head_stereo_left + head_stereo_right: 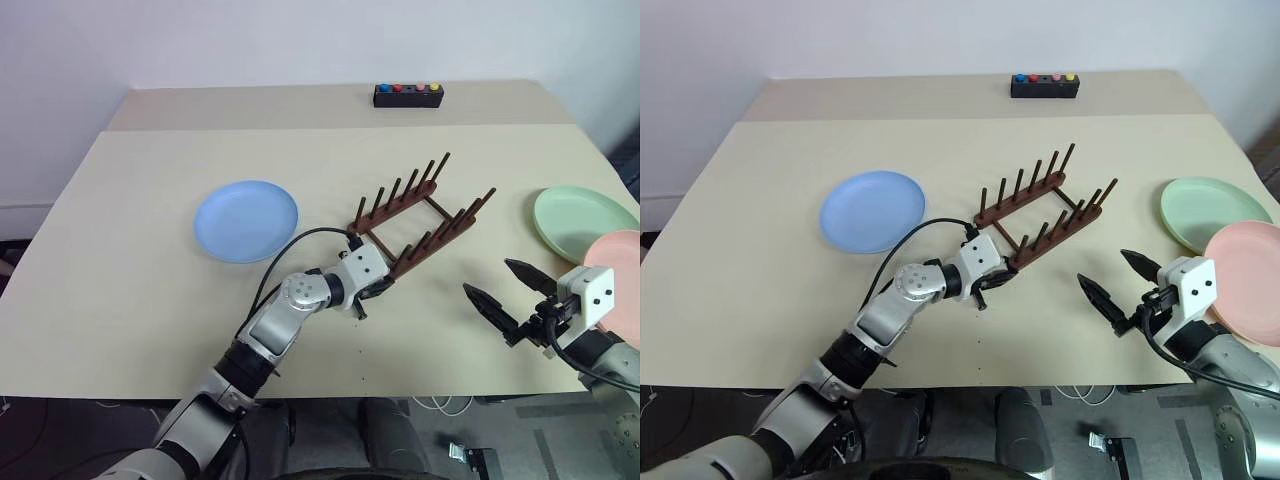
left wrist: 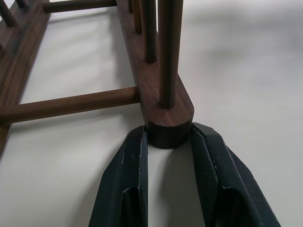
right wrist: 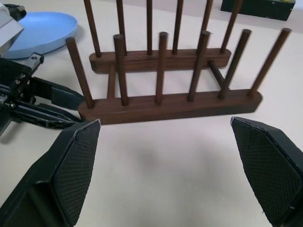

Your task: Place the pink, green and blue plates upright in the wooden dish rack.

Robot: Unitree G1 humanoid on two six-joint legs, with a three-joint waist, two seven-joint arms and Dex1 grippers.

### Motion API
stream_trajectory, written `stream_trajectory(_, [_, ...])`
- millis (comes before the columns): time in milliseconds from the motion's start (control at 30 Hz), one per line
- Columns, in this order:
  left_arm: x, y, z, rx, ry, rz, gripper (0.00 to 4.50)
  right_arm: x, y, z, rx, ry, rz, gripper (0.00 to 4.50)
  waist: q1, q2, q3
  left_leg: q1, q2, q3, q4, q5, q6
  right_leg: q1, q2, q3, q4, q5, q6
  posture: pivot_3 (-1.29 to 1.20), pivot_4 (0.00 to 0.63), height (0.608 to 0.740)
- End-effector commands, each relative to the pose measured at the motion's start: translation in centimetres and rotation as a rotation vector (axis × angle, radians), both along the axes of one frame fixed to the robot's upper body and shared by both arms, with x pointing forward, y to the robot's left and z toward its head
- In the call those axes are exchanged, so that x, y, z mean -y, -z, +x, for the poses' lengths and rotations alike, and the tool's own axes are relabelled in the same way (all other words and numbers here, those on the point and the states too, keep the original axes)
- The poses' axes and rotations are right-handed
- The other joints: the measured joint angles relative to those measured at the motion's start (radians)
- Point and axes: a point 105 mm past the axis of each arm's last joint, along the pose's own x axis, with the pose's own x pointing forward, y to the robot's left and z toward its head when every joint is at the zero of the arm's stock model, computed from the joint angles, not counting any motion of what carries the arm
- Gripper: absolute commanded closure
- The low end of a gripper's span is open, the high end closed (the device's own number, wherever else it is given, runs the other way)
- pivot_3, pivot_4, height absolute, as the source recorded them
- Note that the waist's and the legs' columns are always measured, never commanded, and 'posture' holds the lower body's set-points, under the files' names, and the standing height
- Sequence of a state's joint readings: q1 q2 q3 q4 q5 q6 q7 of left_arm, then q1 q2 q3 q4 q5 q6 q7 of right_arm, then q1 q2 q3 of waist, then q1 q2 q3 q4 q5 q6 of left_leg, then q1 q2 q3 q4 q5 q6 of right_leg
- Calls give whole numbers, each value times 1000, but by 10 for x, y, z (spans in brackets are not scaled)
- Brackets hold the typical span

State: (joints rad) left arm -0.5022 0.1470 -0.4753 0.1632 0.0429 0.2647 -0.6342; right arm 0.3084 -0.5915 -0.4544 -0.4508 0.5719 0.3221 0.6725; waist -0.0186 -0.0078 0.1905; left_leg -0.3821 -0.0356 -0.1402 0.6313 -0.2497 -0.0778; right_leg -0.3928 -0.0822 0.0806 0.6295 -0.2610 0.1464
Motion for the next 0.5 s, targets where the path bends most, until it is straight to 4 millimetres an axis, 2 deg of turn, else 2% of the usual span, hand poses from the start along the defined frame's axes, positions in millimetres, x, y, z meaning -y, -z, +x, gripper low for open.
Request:
stream_trajectory(33, [-17,-1,-2,-10,63,-1,3788,-5,-13,1,51,-21,-10,0,1,0,0,0,0,0,0,0,0,0,0,0,0,0,0,0,150,740])
stream_trajectory(300, [-31,-12,-25,-150,335,-44,3788,-7,-13,5,57,-28,-6,0,7,0,0,-2,0,0,0,0,0,-1,0,0,0,0,0,0,150,740])
stream_trajectory(400, [-34,-12,-25,-148,386,-15,3788,-7,-14,6,59,-30,-4,0,7,0,0,-2,0,0,1,0,0,-1,0,0,0,0,0,0,150,740])
stream_trajectory(500, [-31,-14,-15,-107,380,1,3788,-6,-13,5,59,-27,-5,0,8,0,0,-3,0,0,1,0,0,-1,0,0,0,0,0,0,150,740])
